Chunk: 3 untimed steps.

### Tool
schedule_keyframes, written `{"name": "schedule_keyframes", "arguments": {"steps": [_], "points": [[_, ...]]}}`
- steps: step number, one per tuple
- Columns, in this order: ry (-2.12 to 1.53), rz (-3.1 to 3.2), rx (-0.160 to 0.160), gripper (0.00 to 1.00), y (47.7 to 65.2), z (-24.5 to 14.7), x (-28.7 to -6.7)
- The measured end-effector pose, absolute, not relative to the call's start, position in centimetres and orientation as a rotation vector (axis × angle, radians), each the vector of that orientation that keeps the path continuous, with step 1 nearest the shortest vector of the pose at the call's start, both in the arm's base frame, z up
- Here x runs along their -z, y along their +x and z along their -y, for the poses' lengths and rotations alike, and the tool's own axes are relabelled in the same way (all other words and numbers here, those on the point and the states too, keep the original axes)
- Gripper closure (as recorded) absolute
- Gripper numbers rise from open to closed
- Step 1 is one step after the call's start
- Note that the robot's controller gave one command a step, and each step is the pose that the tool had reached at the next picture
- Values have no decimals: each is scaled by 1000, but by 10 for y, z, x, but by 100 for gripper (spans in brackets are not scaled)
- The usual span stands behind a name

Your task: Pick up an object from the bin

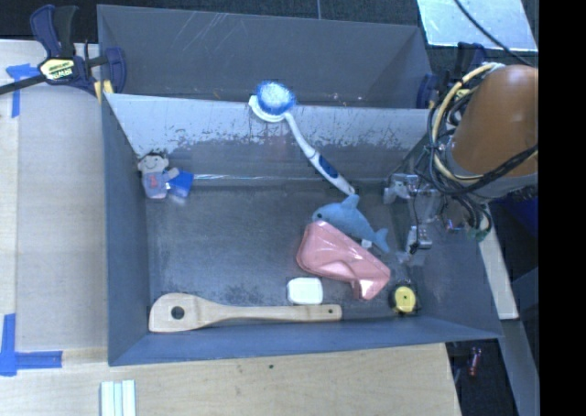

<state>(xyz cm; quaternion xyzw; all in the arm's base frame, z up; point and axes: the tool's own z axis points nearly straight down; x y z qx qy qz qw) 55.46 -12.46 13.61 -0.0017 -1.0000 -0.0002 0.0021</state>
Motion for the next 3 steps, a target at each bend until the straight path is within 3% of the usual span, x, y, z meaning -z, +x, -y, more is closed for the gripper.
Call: {"name": "schedule_keyframes", "arguments": {"steps": [1, 2, 3], "points": [[0, 3145, -1, 0, 557, 124, -140], [230, 3144, -4, 0, 542, 41, -71], [39, 3154, -11, 0, 518, 41, -116]]}}
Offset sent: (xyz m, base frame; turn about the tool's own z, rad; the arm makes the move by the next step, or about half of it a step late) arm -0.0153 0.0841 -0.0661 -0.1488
